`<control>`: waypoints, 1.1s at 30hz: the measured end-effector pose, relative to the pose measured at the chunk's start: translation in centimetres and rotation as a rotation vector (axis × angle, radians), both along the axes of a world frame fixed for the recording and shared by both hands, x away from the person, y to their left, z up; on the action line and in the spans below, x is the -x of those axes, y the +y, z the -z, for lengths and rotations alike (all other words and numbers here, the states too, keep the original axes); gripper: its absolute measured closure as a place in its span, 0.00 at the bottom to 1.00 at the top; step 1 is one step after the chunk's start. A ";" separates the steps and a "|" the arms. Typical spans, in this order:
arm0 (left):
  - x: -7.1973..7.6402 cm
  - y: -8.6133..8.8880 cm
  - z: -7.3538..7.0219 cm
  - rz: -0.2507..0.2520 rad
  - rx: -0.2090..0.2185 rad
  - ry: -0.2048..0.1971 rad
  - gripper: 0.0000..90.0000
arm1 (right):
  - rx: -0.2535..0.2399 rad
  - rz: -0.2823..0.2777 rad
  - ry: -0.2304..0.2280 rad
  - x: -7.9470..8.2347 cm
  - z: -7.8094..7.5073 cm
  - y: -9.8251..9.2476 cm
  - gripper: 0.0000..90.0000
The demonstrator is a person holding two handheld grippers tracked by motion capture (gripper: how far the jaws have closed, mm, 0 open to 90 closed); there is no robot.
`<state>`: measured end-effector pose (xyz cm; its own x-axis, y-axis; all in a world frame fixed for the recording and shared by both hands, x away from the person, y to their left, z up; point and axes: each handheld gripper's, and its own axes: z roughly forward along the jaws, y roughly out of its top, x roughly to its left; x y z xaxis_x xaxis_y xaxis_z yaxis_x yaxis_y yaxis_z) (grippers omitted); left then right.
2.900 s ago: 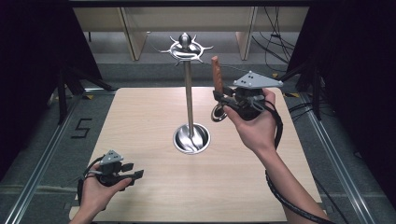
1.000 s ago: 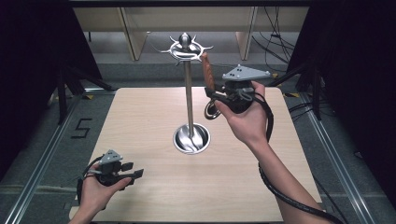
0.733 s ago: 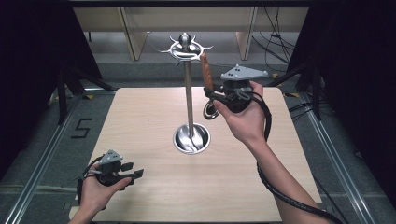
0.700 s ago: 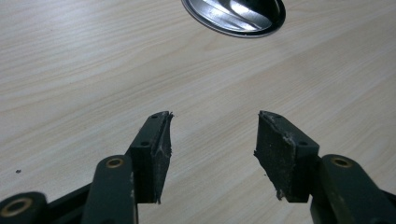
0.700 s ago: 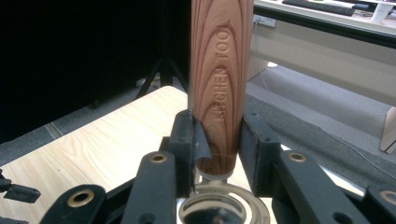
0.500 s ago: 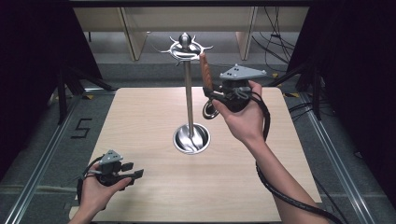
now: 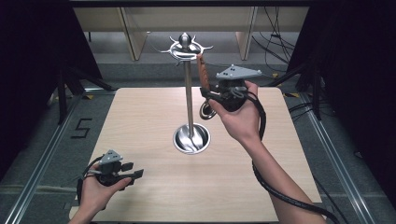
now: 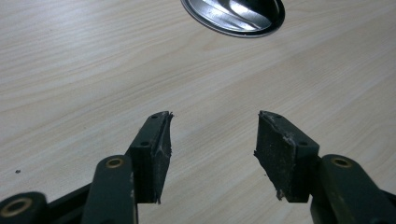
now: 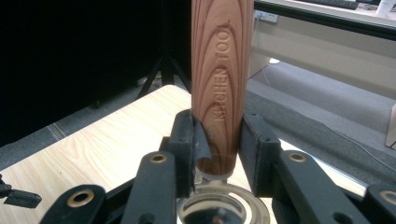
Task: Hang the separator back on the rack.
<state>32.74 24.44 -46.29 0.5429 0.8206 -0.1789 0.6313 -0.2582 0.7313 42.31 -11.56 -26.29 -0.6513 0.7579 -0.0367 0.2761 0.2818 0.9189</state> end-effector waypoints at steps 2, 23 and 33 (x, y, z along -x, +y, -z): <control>0.0 0.0 0.1 -0.001 0.004 -0.007 0.49 | -0.010 0.004 0.011 0.0 0.0 0.2 0.77; 0.0 0.0 0.1 0.000 0.003 -0.005 0.49 | 0.005 -0.005 0.018 0.0 0.7 0.1 0.76; 0.0 0.1 0.0 0.000 -0.004 0.001 0.49 | 0.002 0.005 -0.006 0.5 0.5 0.0 0.70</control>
